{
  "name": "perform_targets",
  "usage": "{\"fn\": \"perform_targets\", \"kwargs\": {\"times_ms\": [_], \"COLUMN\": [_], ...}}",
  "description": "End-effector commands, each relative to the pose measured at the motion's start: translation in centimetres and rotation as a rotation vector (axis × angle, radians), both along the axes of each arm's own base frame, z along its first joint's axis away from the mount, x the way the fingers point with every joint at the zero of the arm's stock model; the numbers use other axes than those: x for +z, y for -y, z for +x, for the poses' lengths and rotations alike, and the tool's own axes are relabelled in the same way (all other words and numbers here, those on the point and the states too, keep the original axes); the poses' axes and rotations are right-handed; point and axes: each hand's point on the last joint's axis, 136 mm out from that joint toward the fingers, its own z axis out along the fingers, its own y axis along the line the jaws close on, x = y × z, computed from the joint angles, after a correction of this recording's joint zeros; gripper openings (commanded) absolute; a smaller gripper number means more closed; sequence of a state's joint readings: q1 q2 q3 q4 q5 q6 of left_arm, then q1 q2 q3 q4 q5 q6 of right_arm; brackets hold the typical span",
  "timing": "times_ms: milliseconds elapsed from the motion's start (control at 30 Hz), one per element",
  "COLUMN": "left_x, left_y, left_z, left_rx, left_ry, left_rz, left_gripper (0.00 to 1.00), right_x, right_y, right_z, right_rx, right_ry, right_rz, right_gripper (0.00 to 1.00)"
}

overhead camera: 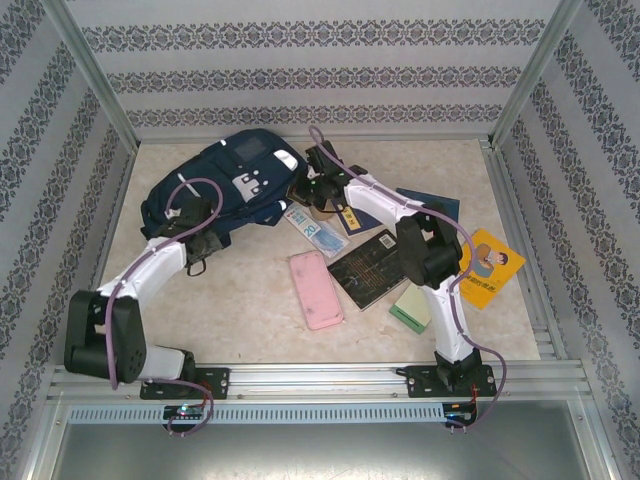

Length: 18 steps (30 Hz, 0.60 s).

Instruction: Pack the student bag

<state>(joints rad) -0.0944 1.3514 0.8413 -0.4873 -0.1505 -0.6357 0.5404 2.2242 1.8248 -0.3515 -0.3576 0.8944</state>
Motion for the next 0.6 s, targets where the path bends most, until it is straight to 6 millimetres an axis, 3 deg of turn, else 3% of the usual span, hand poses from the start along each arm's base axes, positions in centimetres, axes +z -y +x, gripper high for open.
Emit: {"fn": "perform_targets", "kwargs": {"times_ms": [0, 100, 167, 300, 400, 567], "left_x": [-0.7, 1.0, 2.0, 2.2, 1.3, 0.4], "left_y": [-0.5, 4.2, 6.9, 11.1, 13.5, 16.2], "left_z": [-2.9, -1.3, -1.1, -1.5, -2.3, -3.2], "left_rx": [-0.013, -0.173, -0.259, -0.370, -0.418, -0.463], "left_ry": [-0.072, 0.056, 0.091, 0.083, 0.042, 0.004], "left_rz": [-0.029, -0.169, -0.208, -0.258, -0.281, -0.312], "left_gripper": [0.00, 0.00, 0.00, 0.00, 0.00, 0.00], "right_x": [1.5, 1.9, 2.2, 3.2, 3.2, 1.1], "right_y": [6.2, 6.5, 6.5, 6.0, 5.2, 3.2], "right_z": [4.5, 4.9, 4.5, 2.2, -0.6, -6.3], "right_rx": [-0.095, -0.099, -0.110, -0.115, -0.101, -0.048], "right_ry": [0.103, 0.105, 0.100, 0.076, 0.044, -0.038], "right_rz": [-0.148, -0.138, -0.126, -0.092, -0.080, -0.092], "right_gripper": [0.00, 0.37, 0.50, 0.54, 0.56, 0.57]}}
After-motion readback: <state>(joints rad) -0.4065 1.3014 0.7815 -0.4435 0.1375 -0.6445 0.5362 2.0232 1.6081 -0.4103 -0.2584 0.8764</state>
